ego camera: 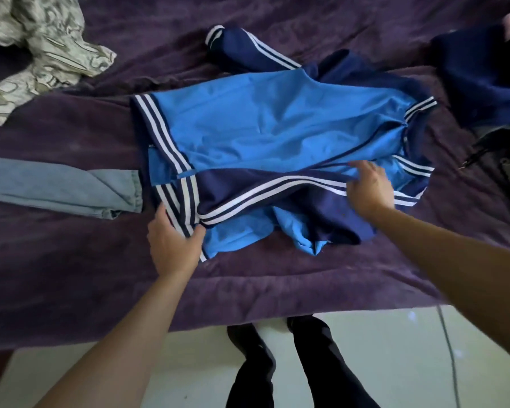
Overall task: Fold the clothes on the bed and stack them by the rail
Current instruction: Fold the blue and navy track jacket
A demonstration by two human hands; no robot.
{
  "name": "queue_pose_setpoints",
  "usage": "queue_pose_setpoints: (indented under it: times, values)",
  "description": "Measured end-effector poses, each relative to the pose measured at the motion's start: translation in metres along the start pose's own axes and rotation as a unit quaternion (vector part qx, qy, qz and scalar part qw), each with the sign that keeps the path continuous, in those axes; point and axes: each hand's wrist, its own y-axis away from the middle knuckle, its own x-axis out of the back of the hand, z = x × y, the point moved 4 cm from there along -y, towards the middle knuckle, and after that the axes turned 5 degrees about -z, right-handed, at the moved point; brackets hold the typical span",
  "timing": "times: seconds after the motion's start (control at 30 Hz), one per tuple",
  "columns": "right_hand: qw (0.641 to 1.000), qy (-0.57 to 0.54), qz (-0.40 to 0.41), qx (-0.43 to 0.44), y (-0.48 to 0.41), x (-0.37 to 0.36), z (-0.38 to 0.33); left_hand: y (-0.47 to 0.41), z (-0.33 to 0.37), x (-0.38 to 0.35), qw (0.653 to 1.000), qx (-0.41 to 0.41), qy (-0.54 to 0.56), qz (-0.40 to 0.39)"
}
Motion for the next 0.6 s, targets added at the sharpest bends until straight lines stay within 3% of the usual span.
queue_pose_setpoints:
  times: [0.13,0.2,0.33,0.43,0.5,0.6]
  values:
    - [0.976,0.109,-0.166,-0.089,-0.013,0.001,0.081,-0.022,0.028,-0.014,0.971,-0.154,-0.182,-0.035]
    - [0.973,0.103,-0.193,-0.071,-0.011,-0.006,0.092,-0.027,0.039,-0.021,0.964,-0.195,-0.17,-0.063]
    - [0.991,0.053,-0.102,-0.073,-0.019,0.024,0.109,-0.048,0.048,-0.005,0.986,-0.11,-0.025,-0.125]
    - [0.995,0.071,-0.026,-0.071,-0.042,0.05,0.114,-0.067,0.05,0.008,0.979,-0.052,-0.041,-0.194]
    - [0.993,0.083,-0.027,-0.077,-0.056,0.051,0.104,-0.074,0.052,0.008,0.983,-0.047,-0.1,-0.15]
    - [0.992,0.118,0.001,-0.039,-0.06,0.044,0.076,-0.061,0.048,0.013,0.989,-0.019,-0.143,0.037]
